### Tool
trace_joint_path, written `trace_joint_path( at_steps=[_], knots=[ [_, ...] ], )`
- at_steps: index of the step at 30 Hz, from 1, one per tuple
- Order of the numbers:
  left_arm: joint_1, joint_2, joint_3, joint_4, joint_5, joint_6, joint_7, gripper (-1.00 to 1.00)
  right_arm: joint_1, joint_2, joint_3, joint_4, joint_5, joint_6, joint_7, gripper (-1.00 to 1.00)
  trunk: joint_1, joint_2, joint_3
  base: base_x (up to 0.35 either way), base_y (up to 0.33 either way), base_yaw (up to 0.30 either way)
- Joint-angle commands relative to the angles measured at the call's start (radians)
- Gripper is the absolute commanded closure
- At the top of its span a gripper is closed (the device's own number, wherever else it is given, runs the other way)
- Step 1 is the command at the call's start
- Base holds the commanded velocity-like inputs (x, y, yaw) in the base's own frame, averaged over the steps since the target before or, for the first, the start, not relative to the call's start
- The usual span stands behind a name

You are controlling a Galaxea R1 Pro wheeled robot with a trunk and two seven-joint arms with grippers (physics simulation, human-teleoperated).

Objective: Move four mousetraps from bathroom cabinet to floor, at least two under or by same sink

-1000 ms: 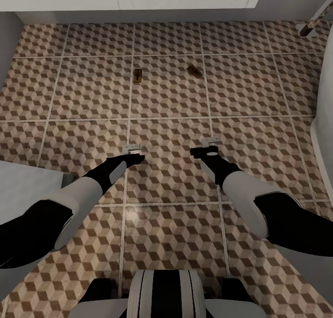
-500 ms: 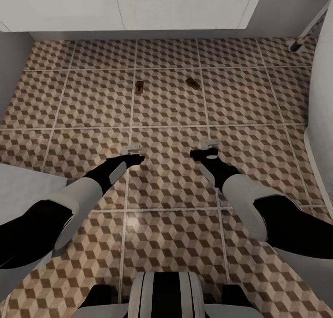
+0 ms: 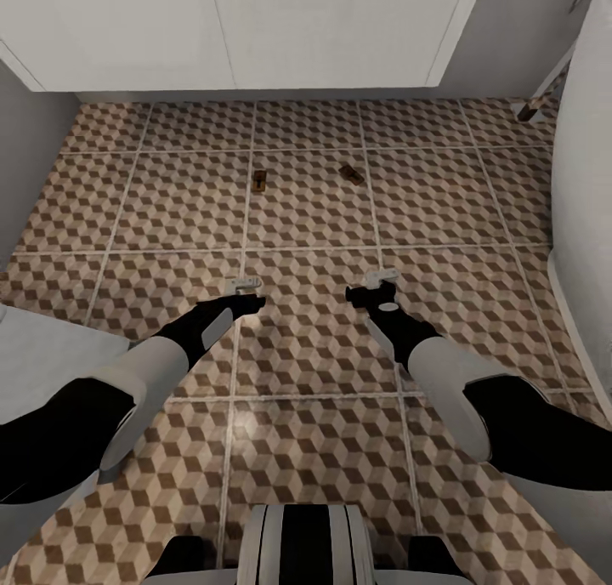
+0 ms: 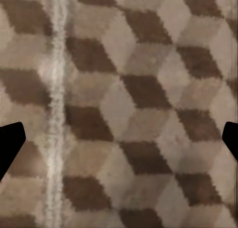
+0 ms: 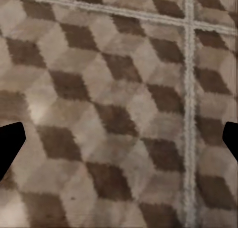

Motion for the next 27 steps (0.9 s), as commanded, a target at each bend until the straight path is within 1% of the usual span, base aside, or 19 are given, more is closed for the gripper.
trace_joint_path(
  at_steps=[1,8,13,16,19,22,27],
  knots=[
    [0.000,0.000,-0.008,-0.002,0.010,0.004,0.007,-1.00,0.000,0.000,0.004,0.001,0.003,-0.006,-0.005,-1.00,0.000,0.000,0.003,0.000,0.000,0.000],
    [0.001,-0.001,-0.009,-0.004,0.009,0.004,0.007,-1.00,0.001,0.000,0.004,0.000,0.005,-0.034,-0.003,-1.00,-0.004,0.002,0.031,0.000,0.000,0.000],
    [0.001,-0.001,-0.010,-0.005,0.009,0.004,0.006,-1.00,0.003,0.000,0.004,0.001,0.005,-0.076,-0.003,-1.00,-0.006,0.003,0.050,0.000,0.000,0.000],
    [0.001,-0.001,-0.010,-0.005,0.008,0.004,0.006,-1.00,0.008,0.000,0.004,0.001,0.015,-0.090,-0.003,-1.00,-0.007,0.004,0.061,0.000,0.000,0.000],
    [0.001,-0.001,-0.011,-0.005,0.008,0.004,0.006,-1.00,0.017,0.000,0.004,0.001,0.034,-0.105,-0.003,-1.00,-0.009,0.004,0.073,0.000,0.000,0.000],
    [0.003,-0.001,-0.011,-0.004,0.008,0.004,0.006,-1.00,0.033,-0.001,0.004,0.001,0.049,-0.136,-0.002,-1.00,-0.010,0.005,0.085,0.000,0.000,0.000],
    [0.014,-0.001,-0.011,-0.003,0.008,-0.001,0.007,-1.00,0.056,-0.002,0.004,0.001,0.053,-0.161,-0.003,-1.00,-0.012,0.006,0.104,0.000,0.000,0.000]
  ],
)
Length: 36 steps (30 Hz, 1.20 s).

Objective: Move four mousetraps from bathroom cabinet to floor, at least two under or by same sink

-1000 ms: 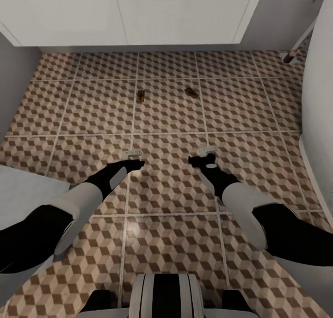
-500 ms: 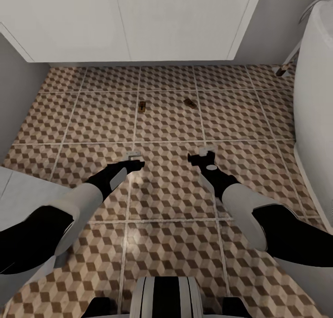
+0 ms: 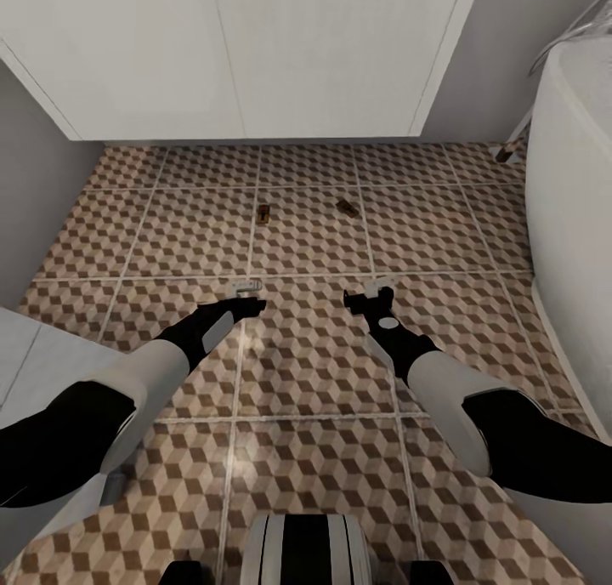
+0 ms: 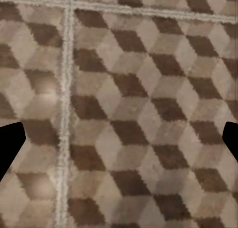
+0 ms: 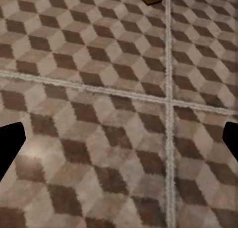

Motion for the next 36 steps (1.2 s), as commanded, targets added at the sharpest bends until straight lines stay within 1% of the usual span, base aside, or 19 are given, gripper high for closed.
trace_joint_path(
  at_steps=[1,6,8,10,11,14,22,28,31,36],
  knots=[
    [0.002,0.001,-0.008,-0.002,0.010,0.003,0.007,-1.00,0.002,0.000,0.003,0.001,0.007,-0.002,-0.008,-1.00,-0.001,0.000,0.003,0.000,0.000,0.000],
    [0.025,0.001,-0.008,-0.002,0.008,-0.004,0.007,-1.00,0.022,-0.002,0.003,0.001,0.008,-0.006,-0.008,-1.00,-0.003,0.001,0.023,0.000,0.000,0.000],
    [0.034,0.001,-0.008,-0.002,-0.007,-0.004,0.007,-1.00,0.029,-0.002,0.003,0.001,0.008,-0.011,-0.008,-1.00,-0.004,0.002,0.031,0.000,0.000,0.000],
    [0.044,0.001,-0.009,-0.002,-0.037,-0.015,0.006,-1.00,0.035,-0.003,0.003,0.001,0.008,-0.033,-0.008,-1.00,-0.005,0.002,0.038,0.000,0.000,0.000],
    [0.048,0.000,-0.011,-0.002,-0.045,-0.024,0.005,-1.00,0.038,-0.004,0.003,0.001,0.008,-0.042,-0.007,-1.00,-0.005,0.002,0.042,0.000,0.000,0.000],
    [0.061,0.000,-0.013,-0.001,-0.056,-0.036,0.005,-1.00,0.045,-0.004,0.003,0.001,0.009,-0.055,-0.007,-1.00,-0.017,0.023,0.052,0.000,0.000,0.000],
    [0.104,0.001,-0.015,-0.001,-0.062,-0.062,0.004,-1.00,0.077,-0.005,0.003,0.001,0.010,-0.062,-0.008,-1.00,-0.047,0.079,0.077,0.000,0.000,0.000],
    [0.124,0.001,-0.015,0.000,-0.062,-0.068,0.004,-1.00,0.109,-0.007,0.003,0.001,0.015,-0.064,-0.008,-1.00,-0.070,0.121,0.095,0.000,0.000,0.000],
    [0.138,0.001,-0.015,0.000,-0.062,-0.072,0.003,-1.00,0.127,-0.007,0.003,0.002,0.022,-0.065,-0.008,-1.00,-0.082,0.142,0.107,0.000,0.000,0.000],
    [0.150,0.001,-0.015,0.004,-0.062,-0.102,0.003,-1.00,0.143,-0.008,0.003,0.002,0.024,-0.065,-0.008,-1.00,-0.101,0.177,0.130,0.000,0.000,0.000]
  ],
)
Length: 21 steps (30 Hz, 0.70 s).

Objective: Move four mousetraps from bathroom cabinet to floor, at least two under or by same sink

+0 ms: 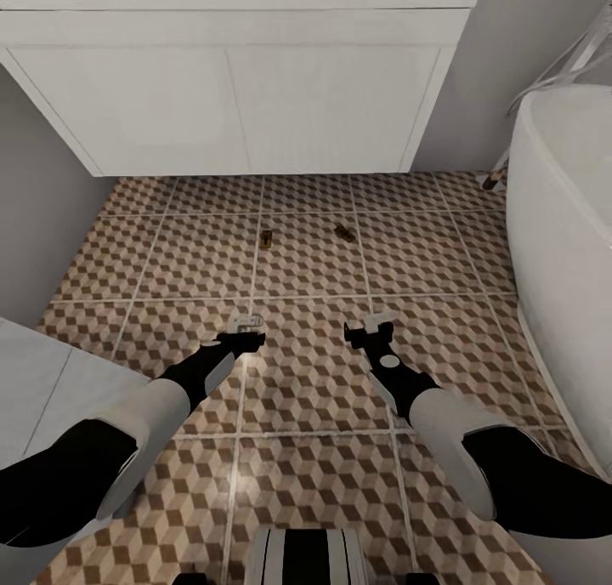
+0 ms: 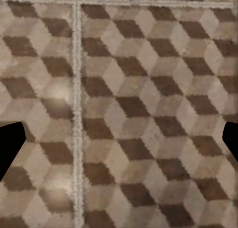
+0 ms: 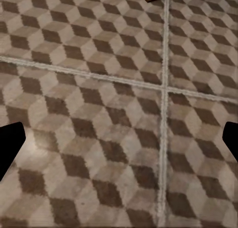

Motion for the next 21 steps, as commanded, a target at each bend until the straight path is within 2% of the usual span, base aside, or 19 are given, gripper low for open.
trace_joint_path(
  at_steps=[1,12,15,21],
  knots=[
    [0.002,0.001,-0.008,-0.002,0.009,0.001,0.007,-1.00,0.001,-0.001,0.004,0.002,0.009,-0.001,-0.009,-1.00,-0.004,0.007,0.004,0.000,0.000,0.000],
    [0.026,0.003,-0.009,-0.001,0.008,-0.007,0.007,-1.00,0.030,-0.007,0.004,0.007,0.009,-0.003,-0.009,-1.00,-0.046,0.084,0.057,0.000,0.000,0.000],
    [0.034,0.004,-0.009,-0.001,0.008,-0.007,0.007,-1.00,0.035,-0.007,0.004,0.008,0.010,-0.034,-0.010,-1.00,-0.058,0.105,0.071,0.000,0.000,0.000],
    [0.055,0.005,-0.009,0.000,0.008,-0.008,0.007,-1.00,0.037,-0.007,0.004,0.028,0.041,-0.058,-0.010,-1.00,-0.081,0.147,0.100,0.000,0.000,-0.009]
  ],
)
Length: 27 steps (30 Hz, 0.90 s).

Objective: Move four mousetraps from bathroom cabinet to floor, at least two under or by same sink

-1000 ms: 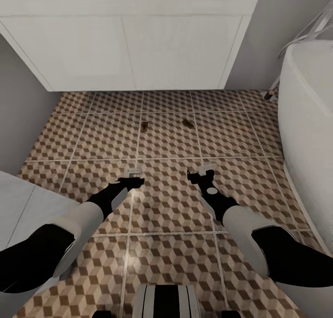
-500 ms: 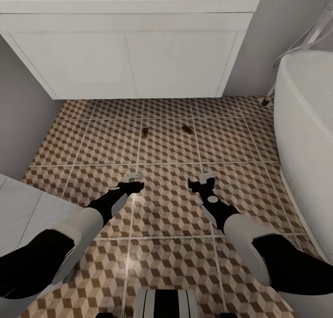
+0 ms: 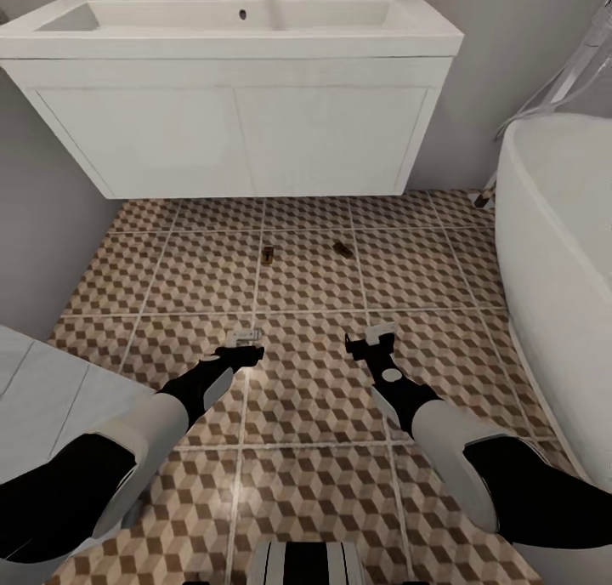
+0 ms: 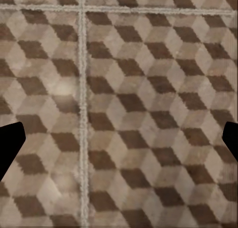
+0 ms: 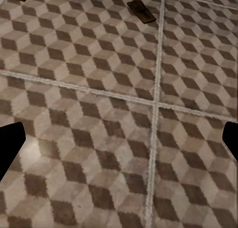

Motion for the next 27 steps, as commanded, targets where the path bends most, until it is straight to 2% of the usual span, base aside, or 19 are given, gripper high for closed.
trace_joint_path(
  at_steps=[1,18,27],
  knots=[
    [0.001,0.001,-0.009,-0.002,0.009,0.005,0.007,-1.00,-0.001,0.000,0.003,0.002,0.011,-0.001,-0.010,-1.00,-0.004,0.007,0.004,0.000,0.000,-0.041],
    [0.058,0.003,-0.009,0.016,0.007,-0.063,0.007,-1.00,0.017,-0.001,0.003,0.040,0.016,-0.003,-0.009,-1.00,-0.069,0.126,0.086,0.000,0.000,-0.059],
    [0.093,0.005,-0.009,0.017,0.007,-0.073,0.008,-1.00,0.048,-0.001,0.003,0.047,0.017,-0.059,-0.010,-1.00,-0.104,0.189,0.129,0.000,0.000,-0.061]
  ],
)
